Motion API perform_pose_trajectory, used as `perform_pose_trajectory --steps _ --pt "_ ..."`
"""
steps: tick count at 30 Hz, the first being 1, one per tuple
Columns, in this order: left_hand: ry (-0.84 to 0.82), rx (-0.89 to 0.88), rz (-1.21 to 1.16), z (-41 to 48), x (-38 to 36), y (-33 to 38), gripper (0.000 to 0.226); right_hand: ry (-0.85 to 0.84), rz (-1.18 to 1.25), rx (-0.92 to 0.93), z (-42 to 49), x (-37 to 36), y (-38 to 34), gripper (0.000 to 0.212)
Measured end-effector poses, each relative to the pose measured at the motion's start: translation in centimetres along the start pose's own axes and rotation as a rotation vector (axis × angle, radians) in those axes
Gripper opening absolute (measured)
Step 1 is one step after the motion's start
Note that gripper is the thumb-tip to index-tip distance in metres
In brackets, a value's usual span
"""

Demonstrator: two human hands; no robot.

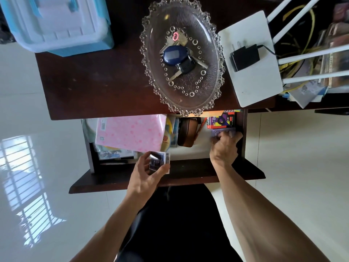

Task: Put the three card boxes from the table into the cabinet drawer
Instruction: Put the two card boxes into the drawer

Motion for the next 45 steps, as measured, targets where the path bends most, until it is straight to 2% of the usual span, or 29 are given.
perform_pose_trajectory --steps 4,11,14,16,20,22,26,30,34,38,45 --pt "0.005 0.023 0.003 0.3 -0.4 -0.4 0.075 -0.025 0.013 -0.029 0.5 -0.4 0.4 0.048" --pt "0.019 0.021 0.093 0.2 -0.3 0.0 0.091 -0.128 0.058 -0.005 -0.1 -0.8 0.7 0.054" --pt "0.05 -0.001 0.143 -0.3 0.5 1.5 0.084 -0.176 0.125 0.047 -0.9 0.5 -0.1 0.05" --pt "0.059 -0.061 0.223 -1.2 0.8 3.3 0.074 -0.251 0.188 0.11 -1.9 1.8 -1.3 0.04" --pt "0.038 -0.203 0.401 -3.1 1.1 7.0 0.095 -0.529 0.257 0.266 -6.2 4.3 -4.6 0.028" --pt "0.031 -0.26 0.452 -3.9 1.4 8.6 0.1 -0.598 0.269 0.365 -8.5 6.0 -6.4 0.025" --pt "0.06 -0.461 0.575 -5.3 2.2 11.2 0.104 -0.53 0.355 0.514 -10.8 9.8 -10.2 0.026" --pt "0.091 -0.621 0.651 -7.0 2.1 12.6 0.106 -0.546 0.354 0.457 -11.5 10.8 -11.6 0.036" --pt "0.098 -0.66 0.682 -7.7 1.6 12.6 0.107 -0.631 0.291 0.445 -12.9 10.1 -12.4 0.051" --pt "0.079 -0.68 0.698 -8.0 0.8 12.1 0.11 -0.581 0.128 0.529 -13.3 9.3 -12.6 0.059" --pt "0.08 -0.697 0.732 -8.4 0.8 10.6 0.106 -0.613 -0.003 0.548 -14.3 7.7 -12.5 0.049"
Point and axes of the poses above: each hand's wrist, its own z-axis towards the middle knuckle, its own x-axis out of the back of the hand, y = z × x, the point moved 10 cm from there along z, towards the middle knuckle, and after that the axes turned 13 degrees about y, right-handed, at the moved point
